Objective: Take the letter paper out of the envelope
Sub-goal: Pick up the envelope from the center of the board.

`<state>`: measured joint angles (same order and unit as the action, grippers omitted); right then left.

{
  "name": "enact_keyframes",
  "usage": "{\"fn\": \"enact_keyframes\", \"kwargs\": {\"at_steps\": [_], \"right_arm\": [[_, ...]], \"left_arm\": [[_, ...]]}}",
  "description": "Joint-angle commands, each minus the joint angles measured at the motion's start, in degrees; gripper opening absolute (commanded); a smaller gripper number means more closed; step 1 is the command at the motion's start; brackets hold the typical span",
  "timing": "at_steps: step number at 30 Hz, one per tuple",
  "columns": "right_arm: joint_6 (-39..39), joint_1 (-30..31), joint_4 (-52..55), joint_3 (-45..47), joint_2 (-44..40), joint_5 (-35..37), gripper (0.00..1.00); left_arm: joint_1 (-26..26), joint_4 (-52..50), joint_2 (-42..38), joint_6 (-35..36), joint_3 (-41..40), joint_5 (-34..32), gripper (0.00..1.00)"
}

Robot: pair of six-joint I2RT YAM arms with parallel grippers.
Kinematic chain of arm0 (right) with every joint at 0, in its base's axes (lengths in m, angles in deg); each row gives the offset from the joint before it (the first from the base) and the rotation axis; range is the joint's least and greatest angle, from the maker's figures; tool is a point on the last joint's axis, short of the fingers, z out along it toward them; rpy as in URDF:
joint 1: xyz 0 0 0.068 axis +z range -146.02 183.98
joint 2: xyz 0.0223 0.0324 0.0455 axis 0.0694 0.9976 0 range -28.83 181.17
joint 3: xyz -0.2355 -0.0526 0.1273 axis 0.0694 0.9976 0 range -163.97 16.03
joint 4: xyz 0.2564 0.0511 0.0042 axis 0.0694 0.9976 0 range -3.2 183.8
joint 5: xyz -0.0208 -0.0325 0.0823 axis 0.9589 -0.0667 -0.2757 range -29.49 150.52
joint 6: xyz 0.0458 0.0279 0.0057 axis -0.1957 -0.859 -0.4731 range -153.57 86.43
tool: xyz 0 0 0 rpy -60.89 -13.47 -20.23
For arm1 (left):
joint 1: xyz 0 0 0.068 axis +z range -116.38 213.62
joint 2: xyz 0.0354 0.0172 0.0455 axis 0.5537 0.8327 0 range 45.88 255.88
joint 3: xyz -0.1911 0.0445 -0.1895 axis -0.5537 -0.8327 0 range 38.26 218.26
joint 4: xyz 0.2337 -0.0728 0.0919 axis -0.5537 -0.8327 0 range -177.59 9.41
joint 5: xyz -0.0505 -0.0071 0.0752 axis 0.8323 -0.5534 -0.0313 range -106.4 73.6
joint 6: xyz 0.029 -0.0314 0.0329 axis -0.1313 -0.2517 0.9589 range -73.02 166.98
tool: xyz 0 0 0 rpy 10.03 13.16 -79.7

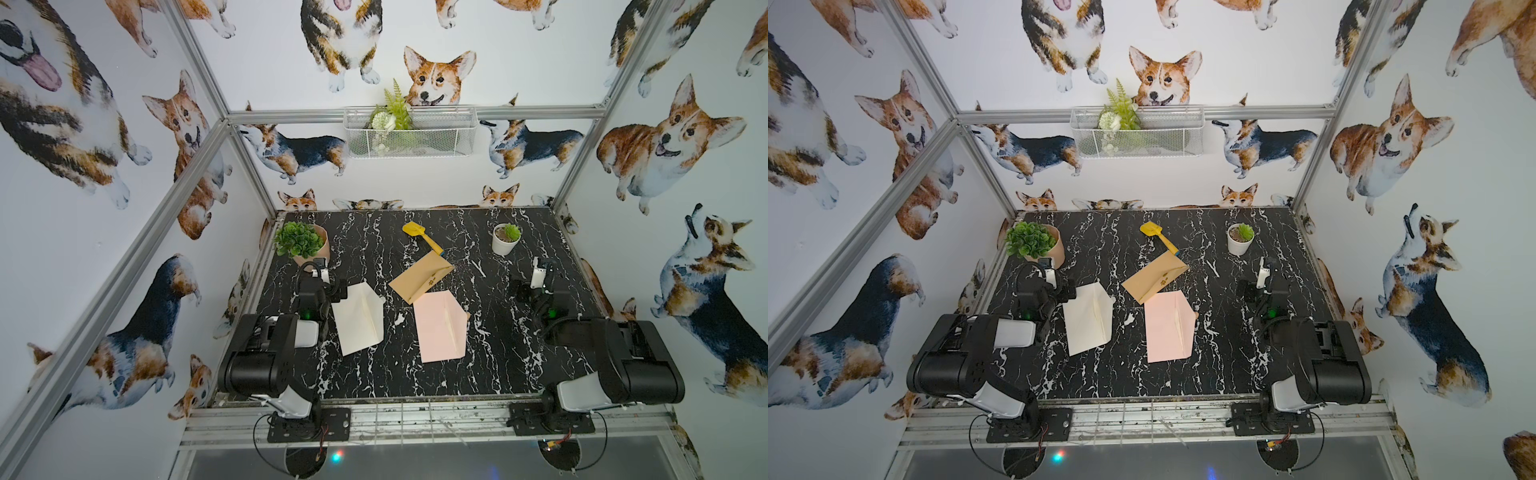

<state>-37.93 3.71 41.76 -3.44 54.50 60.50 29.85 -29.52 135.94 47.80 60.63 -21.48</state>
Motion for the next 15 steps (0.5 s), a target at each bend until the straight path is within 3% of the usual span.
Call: {"fn": "enact_keyframes", "kwargs": {"at_steps": [1, 9, 11, 13, 15], "right_arm": [[0.8, 0.1, -1.0, 0.0, -0.1, 0.5, 1.0], [0.6, 0.3, -2.9, 1.3, -0.7, 0.0, 0.98], [0.7, 0.8, -3.3, 1.6, -0.9, 1.0, 0.87], [0.8, 1.0, -3.5, 1.7, -1.0, 1.4, 0.67], [0.8, 1.1, -3.6, 1.8, -1.0, 1.8, 0.58]], "left_arm": [[0.1, 1.0, -0.1, 0.4, 0.1, 0.5, 1.0], [-1.8, 3.7, -0.3, 2.0, -1.5, -2.8, 0.99], [-2.1, 4.8, -0.5, 2.3, -2.1, -3.2, 0.97], [-2.4, 5.1, -2.0, 2.3, -3.0, -3.7, 0.95], [-2.7, 4.7, -4.7, 3.0, -4.0, -2.7, 0.87]]}}
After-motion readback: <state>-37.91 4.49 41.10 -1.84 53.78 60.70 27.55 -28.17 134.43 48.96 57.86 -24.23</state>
